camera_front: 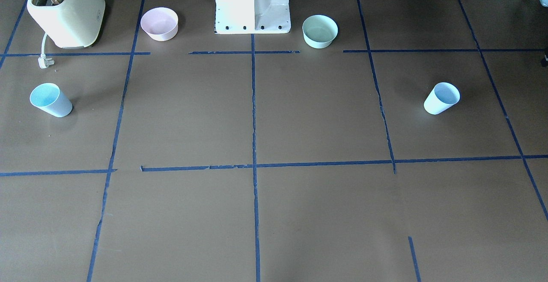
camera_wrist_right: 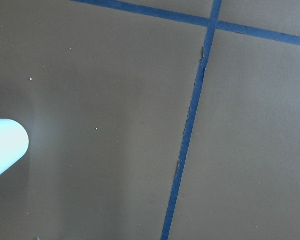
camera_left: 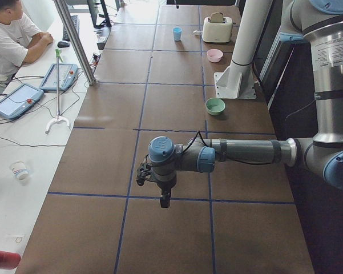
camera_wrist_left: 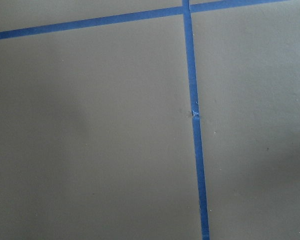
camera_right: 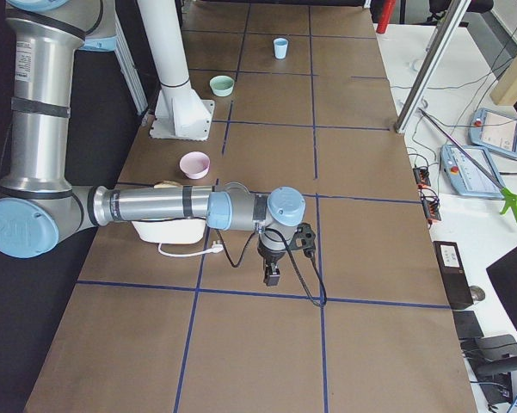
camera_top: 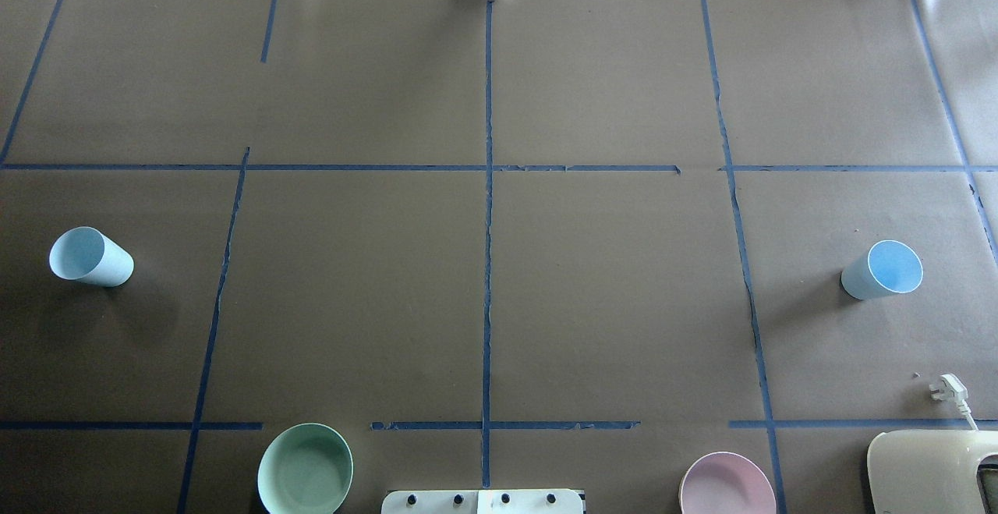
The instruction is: Stack blue cups with both arms
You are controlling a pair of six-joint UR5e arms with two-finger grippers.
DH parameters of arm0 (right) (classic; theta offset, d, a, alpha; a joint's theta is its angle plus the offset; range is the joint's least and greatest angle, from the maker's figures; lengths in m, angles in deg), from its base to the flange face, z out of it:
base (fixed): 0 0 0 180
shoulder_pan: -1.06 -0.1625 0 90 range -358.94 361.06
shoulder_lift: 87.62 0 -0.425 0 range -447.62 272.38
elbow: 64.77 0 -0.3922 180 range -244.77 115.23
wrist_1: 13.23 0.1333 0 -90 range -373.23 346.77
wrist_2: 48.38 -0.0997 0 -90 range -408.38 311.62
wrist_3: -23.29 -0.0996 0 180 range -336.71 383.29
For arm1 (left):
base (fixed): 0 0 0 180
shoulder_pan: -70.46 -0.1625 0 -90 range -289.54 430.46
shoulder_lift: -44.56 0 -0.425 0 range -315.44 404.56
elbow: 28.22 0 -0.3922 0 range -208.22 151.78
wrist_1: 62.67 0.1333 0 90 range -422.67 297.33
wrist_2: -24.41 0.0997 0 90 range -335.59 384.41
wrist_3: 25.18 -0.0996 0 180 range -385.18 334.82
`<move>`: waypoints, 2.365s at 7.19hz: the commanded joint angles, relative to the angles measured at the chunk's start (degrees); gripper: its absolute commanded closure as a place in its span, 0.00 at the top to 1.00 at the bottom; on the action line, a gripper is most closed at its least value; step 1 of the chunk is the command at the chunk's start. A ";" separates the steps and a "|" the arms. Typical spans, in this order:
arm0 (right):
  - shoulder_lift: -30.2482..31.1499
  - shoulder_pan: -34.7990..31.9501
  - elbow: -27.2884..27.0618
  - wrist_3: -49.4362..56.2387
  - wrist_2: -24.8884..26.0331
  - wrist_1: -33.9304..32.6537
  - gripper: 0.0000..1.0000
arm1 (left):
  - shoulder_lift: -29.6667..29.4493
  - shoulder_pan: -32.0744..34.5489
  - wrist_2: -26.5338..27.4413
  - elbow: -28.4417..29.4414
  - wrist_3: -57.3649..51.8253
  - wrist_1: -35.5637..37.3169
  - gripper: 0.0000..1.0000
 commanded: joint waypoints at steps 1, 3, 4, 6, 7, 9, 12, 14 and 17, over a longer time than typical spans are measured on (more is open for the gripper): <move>-0.05 0.01 0.01 0.00 0.00 0.00 1.00 | -0.09 0.00 -0.09 -0.11 -0.11 -0.28 1.00; -0.05 0.10 -0.08 0.00 -0.09 0.00 1.00 | -0.44 -0.52 0.26 0.15 -0.02 -0.29 1.00; -0.05 0.10 0.01 0.00 -0.43 0.00 1.00 | -2.35 -1.57 0.09 -0.28 0.50 -1.59 1.00; -0.14 0.10 0.01 0.00 -0.44 0.00 1.00 | -9.90 -1.58 -0.17 0.25 0.59 -5.20 1.00; -0.14 0.10 0.01 0.00 -0.44 0.00 1.00 | -10.02 -1.93 -0.17 0.59 0.51 -6.17 1.00; -0.14 0.10 -0.08 0.00 -0.61 0.00 1.00 | -8.45 -7.08 -0.35 0.42 5.90 -13.16 1.00; -0.14 0.10 -0.08 0.09 -0.70 0.00 1.00 | -2.38 -18.52 0.27 -0.11 42.79 -30.92 1.00; -0.14 0.10 -0.17 0.09 -0.70 0.00 1.00 | -1.76 -23.01 0.53 -0.11 49.18 -33.25 1.00; -0.14 0.10 0.01 0.09 -0.70 0.00 1.00 | -1.84 -30.47 6.13 0.50 54.36 -33.42 1.00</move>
